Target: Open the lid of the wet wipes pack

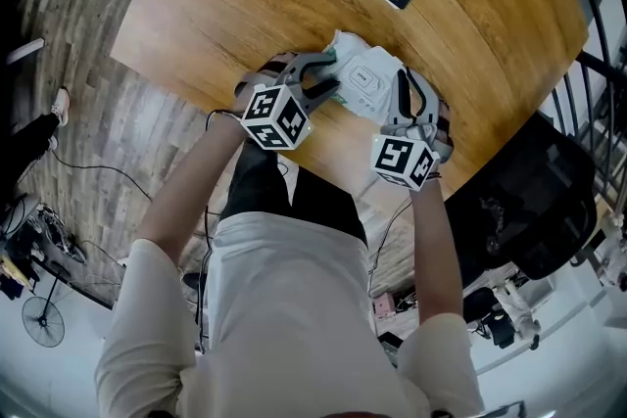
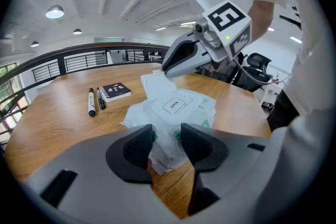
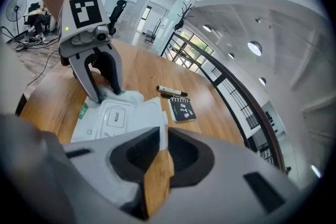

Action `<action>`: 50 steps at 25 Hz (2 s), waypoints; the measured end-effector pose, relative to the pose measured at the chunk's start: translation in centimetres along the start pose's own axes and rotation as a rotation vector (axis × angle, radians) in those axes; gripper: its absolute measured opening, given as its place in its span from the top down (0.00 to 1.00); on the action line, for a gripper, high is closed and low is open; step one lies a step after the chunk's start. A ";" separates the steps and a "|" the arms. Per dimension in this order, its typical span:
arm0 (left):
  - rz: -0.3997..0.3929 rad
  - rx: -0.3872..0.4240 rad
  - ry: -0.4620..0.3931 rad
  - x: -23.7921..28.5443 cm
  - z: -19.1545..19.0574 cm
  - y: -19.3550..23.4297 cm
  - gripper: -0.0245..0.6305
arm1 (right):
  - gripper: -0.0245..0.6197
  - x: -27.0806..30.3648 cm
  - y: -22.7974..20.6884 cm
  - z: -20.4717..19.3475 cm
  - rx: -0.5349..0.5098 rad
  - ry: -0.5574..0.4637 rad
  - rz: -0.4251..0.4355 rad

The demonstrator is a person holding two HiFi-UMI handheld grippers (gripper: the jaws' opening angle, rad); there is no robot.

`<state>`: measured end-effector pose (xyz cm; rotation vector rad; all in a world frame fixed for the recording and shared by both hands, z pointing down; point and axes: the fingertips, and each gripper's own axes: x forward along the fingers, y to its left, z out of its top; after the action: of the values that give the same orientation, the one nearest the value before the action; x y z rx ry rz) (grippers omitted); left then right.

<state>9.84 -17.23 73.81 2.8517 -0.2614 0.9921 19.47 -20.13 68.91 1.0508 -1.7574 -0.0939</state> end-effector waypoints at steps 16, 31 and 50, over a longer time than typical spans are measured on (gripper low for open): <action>0.013 -0.026 0.022 -2.3 1.2 -0.4 0.65 | 0.90 0.5 0.3 -0.9 -0.016 0.044 0.040; 0.071 0.032 -0.037 -10.2 7.5 -1.7 0.67 | 0.89 -8.5 -3.2 3.1 0.024 0.021 -0.078; 0.181 0.097 -0.114 -21.2 14.7 -4.4 0.77 | 0.90 -23.4 -2.6 6.8 0.468 -0.089 -0.049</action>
<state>3.22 -12.66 48.88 3.0215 -0.5029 0.8941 17.39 -8.42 47.45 1.4426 -1.8809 0.2563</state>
